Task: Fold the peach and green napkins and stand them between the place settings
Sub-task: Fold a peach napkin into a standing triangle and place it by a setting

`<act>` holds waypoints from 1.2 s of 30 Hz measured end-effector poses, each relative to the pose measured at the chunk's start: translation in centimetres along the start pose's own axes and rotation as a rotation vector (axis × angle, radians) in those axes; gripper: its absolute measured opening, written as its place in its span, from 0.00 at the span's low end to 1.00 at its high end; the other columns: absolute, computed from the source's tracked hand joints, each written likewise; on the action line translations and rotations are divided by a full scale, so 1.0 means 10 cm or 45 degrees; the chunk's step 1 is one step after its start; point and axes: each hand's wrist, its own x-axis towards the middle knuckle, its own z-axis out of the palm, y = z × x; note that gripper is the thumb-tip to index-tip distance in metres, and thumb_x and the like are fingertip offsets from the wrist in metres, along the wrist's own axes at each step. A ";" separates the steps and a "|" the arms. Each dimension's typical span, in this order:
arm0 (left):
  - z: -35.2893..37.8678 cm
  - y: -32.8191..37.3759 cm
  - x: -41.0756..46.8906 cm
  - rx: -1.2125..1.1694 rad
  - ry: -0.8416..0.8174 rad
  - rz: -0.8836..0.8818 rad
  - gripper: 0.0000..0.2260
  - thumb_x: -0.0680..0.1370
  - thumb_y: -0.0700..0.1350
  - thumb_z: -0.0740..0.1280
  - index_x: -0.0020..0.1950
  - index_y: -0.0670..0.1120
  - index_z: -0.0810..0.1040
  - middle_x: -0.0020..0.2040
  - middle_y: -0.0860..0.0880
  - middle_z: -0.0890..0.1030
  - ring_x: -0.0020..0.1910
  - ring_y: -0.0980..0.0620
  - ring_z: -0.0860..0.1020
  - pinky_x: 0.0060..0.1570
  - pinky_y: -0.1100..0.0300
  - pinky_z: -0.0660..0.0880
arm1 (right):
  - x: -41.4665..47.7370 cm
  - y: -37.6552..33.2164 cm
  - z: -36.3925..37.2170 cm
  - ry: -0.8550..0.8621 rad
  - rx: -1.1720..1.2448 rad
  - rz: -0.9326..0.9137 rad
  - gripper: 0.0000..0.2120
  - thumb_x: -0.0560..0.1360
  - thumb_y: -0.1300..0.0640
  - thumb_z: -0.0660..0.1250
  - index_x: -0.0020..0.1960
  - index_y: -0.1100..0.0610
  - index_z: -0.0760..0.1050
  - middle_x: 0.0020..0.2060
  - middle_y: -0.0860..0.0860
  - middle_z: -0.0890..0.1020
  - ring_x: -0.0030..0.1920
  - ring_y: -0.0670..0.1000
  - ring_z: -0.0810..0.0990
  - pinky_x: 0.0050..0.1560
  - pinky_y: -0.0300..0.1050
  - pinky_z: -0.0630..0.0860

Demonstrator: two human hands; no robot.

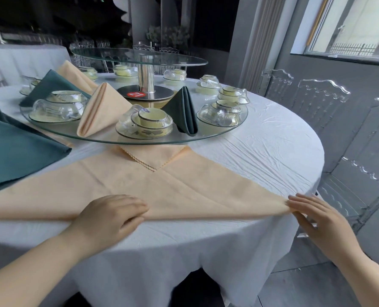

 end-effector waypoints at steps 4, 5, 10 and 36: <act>0.05 -0.03 0.01 0.045 0.093 0.068 0.30 0.82 0.51 0.45 0.35 0.45 0.84 0.35 0.52 0.84 0.37 0.56 0.80 0.40 0.63 0.71 | 0.01 -0.02 -0.09 0.039 -0.113 0.041 0.18 0.75 0.50 0.54 0.42 0.52 0.83 0.40 0.53 0.85 0.48 0.44 0.78 0.61 0.24 0.58; 0.03 -0.03 0.01 0.039 0.091 0.067 0.28 0.81 0.49 0.48 0.35 0.45 0.83 0.35 0.52 0.83 0.36 0.56 0.80 0.38 0.63 0.71 | 0.01 -0.03 -0.14 0.062 -0.041 0.075 0.15 0.72 0.52 0.55 0.43 0.43 0.81 0.40 0.48 0.85 0.48 0.43 0.79 0.59 0.23 0.61; -0.15 0.14 -0.18 -0.144 0.009 0.084 0.12 0.69 0.46 0.60 0.34 0.45 0.83 0.34 0.54 0.82 0.38 0.59 0.75 0.35 0.66 0.71 | 0.01 -0.03 -0.63 0.066 0.322 0.175 0.24 0.71 0.58 0.69 0.40 0.25 0.74 0.37 0.22 0.76 0.43 0.25 0.75 0.49 0.20 0.69; 0.34 -0.58 1.12 0.190 -0.203 -0.658 0.23 0.80 0.47 0.55 0.75 0.51 0.54 0.73 0.50 0.55 0.69 0.49 0.59 0.63 0.58 0.53 | 1.84 -0.91 0.54 -0.240 0.796 0.386 0.15 0.70 0.67 0.68 0.31 0.51 0.74 0.29 0.50 0.76 0.24 0.36 0.72 0.31 0.32 0.67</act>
